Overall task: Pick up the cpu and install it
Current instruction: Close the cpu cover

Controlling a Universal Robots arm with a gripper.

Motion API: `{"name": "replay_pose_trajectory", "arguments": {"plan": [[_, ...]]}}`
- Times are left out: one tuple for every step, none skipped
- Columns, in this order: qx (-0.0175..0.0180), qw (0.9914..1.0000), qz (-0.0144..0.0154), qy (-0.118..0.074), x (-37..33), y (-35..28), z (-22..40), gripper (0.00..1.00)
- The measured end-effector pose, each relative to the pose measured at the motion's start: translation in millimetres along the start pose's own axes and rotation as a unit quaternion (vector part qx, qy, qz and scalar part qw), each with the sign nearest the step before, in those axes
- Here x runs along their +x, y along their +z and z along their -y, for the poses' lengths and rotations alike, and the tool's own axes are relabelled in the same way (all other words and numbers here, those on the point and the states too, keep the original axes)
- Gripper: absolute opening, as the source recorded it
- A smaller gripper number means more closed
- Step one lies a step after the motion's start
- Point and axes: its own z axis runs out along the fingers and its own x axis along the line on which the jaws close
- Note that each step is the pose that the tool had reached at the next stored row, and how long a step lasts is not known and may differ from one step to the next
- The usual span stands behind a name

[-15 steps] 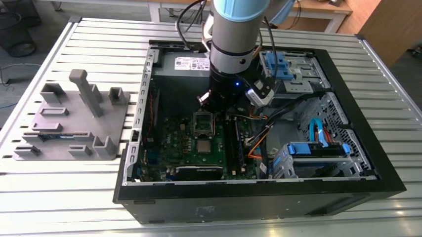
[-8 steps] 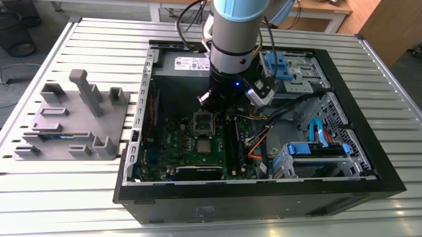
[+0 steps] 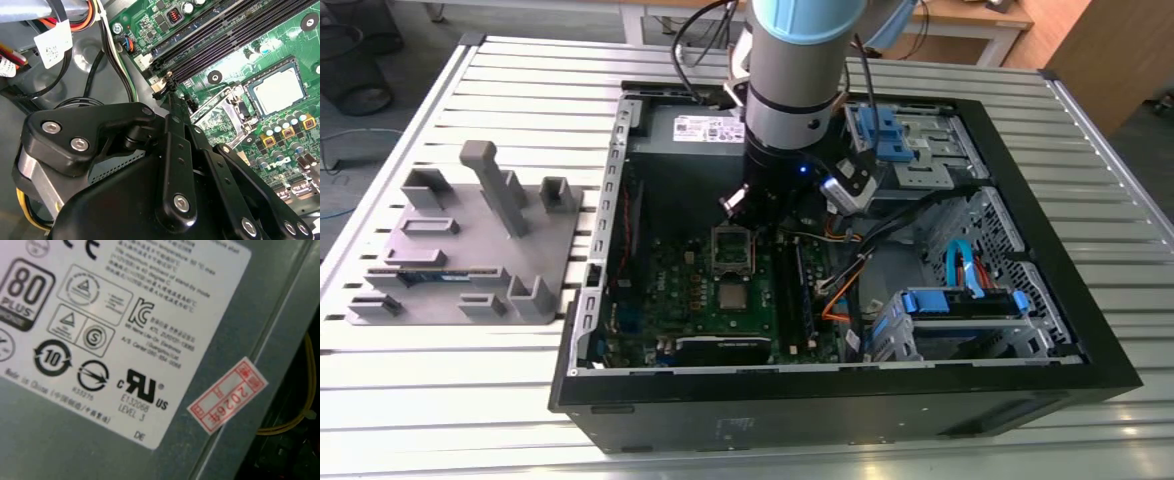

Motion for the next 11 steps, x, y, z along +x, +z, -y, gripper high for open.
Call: {"name": "replay_pose_trajectory", "arguments": {"plan": [[0.0000,1.00000,0.0000,0.000,0.0,0.0,0.0,0.11],[0.0000,1.00000,0.0000,0.000,0.0,0.0,0.0,0.11],[0.0000,1.00000,0.0000,-0.001,0.0,-0.3,0.0,0.11],[0.0000,1.00000,-0.0001,-0.001,0.1,-1.0,0.1,0.11],[-0.0001,1.00000,0.0001,-0.001,0.2,-1.7,0.0,0.11],[-0.0003,1.00000,0.0004,-0.002,0.3,-2.7,-0.1,0.11],[-0.0006,1.00000,0.0005,-0.002,0.4,-3.9,-0.1,0.11],[-0.0008,1.00000,0.0007,-0.002,0.4,-5.0,-0.1,0.11],[-0.0010,1.00000,0.0008,-0.003,0.5,-6.1,0.0,0.11],[-0.0011,0.99999,0.0009,-0.003,0.7,-6.7,0.1,0.11],[-0.0011,0.99999,0.0010,-0.003,0.7,-6.7,0.1,0.11]]}}
